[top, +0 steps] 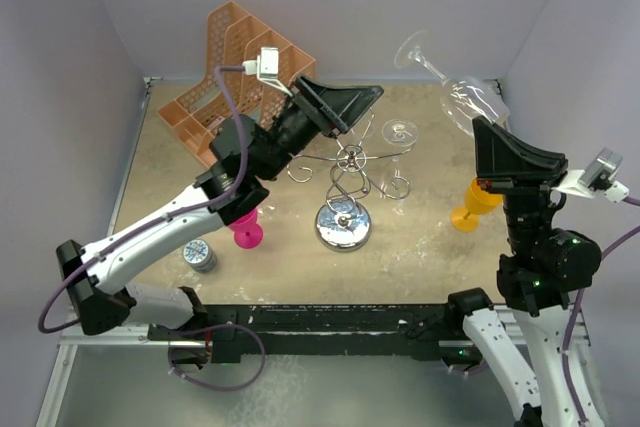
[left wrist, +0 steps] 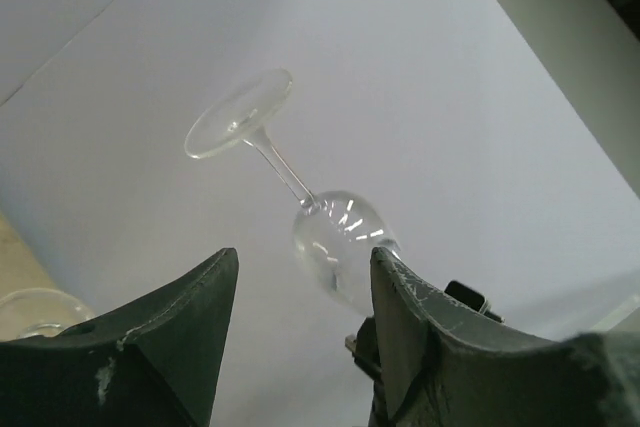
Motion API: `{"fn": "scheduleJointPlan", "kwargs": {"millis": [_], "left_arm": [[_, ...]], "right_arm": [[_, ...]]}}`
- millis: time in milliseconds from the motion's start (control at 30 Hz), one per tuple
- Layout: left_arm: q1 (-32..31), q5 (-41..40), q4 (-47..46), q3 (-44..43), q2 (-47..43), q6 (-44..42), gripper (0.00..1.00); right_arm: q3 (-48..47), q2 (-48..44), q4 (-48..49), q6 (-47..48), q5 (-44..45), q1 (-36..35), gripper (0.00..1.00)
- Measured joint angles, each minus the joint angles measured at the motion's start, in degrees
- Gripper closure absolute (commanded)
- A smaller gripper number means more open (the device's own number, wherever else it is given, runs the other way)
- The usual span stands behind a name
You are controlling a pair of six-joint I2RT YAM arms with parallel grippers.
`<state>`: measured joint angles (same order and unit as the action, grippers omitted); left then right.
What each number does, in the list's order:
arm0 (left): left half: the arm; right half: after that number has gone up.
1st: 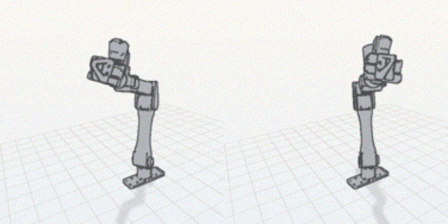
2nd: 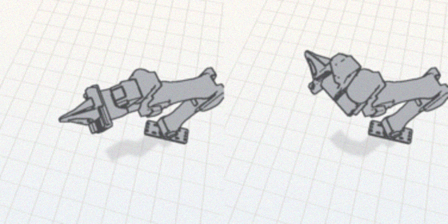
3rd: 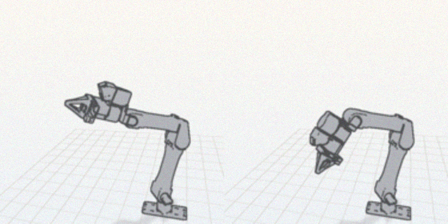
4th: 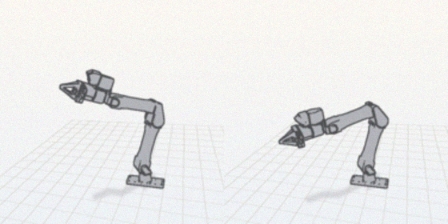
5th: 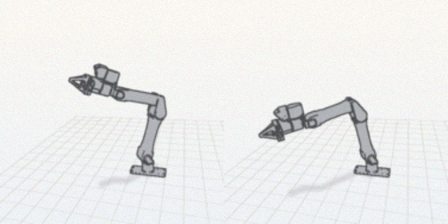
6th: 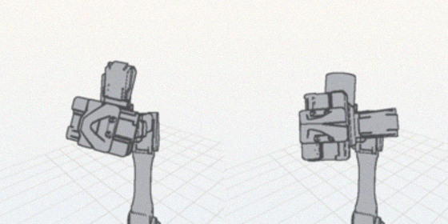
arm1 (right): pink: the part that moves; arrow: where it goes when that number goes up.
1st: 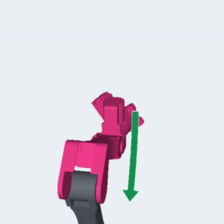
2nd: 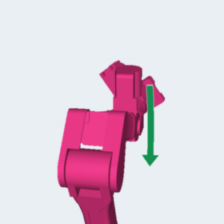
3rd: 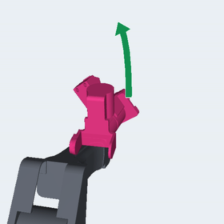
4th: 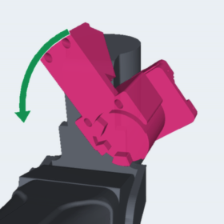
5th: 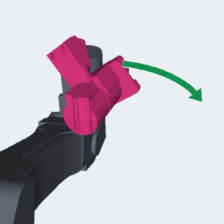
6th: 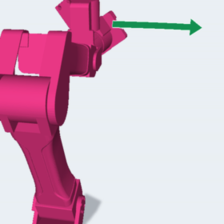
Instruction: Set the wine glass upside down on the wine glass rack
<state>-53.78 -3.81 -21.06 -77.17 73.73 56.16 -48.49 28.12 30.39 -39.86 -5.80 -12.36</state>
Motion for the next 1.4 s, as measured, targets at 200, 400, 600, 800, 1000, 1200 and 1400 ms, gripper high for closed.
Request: {"fn": "scheduleJointPlan", "kwargs": {"millis": [200, 400, 600, 800, 1000, 1200, 1400], "left_arm": [[-1.9, -5.0, -2.4, -7.1, 8.4, 3.1, 0.49], [-5.6, -10.3, -1.5, -11.6, 11.8, 3.6, 0.50], [-7.0, -15.6, -1.5, -11.9, 12.1, 4.7, 0.59], [-7.0, -20.2, -5.4, -11.9, 13.6, 5.7, 0.82], [-7.2, -23.0, -12.3, -9.5, 13.7, 5.8, 1.00], [-7.2, -23.1, -15.8, -9.2, 13.3, 1.0, 1.00], [-7.0, -22.3, -15.5, -9.2, 9.5, -7.6, 1.00]], "right_arm": [[2.3, 0.0, 5.2, -5.5, -2.0, 0.0, 1.00], [3.1, 0.6, 9.0, -9.1, -4.8, 0.0, 1.00], [3.9, 1.5, 11.9, -10.8, -7.8, 0.0, 1.00], [5.0, 1.5, 11.8, -11.7, -9.2, 0.0, 1.00], [5.0, 1.4, 10.1, -12.3, -10.9, 0.0, 1.00], [3.3, 2.3, 5.8, -12.5, -13.4, 0.0, 0.58], [-3.5, 5.0, -4.6, -9.8, -15.0, 0.0, 0.24]]}}
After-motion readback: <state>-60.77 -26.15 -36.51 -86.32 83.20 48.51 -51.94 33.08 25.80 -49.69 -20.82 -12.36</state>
